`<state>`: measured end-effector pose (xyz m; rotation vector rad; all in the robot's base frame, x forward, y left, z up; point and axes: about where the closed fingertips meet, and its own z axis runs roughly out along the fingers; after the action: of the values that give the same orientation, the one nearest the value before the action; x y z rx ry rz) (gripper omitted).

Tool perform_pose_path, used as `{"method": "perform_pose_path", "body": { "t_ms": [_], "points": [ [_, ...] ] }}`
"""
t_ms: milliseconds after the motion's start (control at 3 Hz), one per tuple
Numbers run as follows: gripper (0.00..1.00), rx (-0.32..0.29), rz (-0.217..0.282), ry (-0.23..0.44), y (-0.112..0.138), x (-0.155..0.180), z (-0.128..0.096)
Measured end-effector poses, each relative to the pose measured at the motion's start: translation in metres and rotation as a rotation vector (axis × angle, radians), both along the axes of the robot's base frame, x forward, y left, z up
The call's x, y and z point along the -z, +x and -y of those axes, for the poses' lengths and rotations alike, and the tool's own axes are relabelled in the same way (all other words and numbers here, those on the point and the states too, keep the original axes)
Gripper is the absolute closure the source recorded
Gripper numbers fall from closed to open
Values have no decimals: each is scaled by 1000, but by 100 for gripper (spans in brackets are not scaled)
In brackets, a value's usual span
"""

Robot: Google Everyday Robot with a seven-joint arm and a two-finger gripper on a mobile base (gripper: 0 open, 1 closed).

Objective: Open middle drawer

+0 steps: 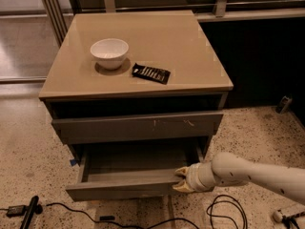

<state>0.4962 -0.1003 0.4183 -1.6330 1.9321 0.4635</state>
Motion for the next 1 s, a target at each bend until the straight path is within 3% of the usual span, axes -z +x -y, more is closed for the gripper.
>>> {"method": "perform_pose_path", "body": {
  "t_ms": [1000],
  "points": [
    [1, 0, 0, 0, 0, 0, 0]
  ]
}}
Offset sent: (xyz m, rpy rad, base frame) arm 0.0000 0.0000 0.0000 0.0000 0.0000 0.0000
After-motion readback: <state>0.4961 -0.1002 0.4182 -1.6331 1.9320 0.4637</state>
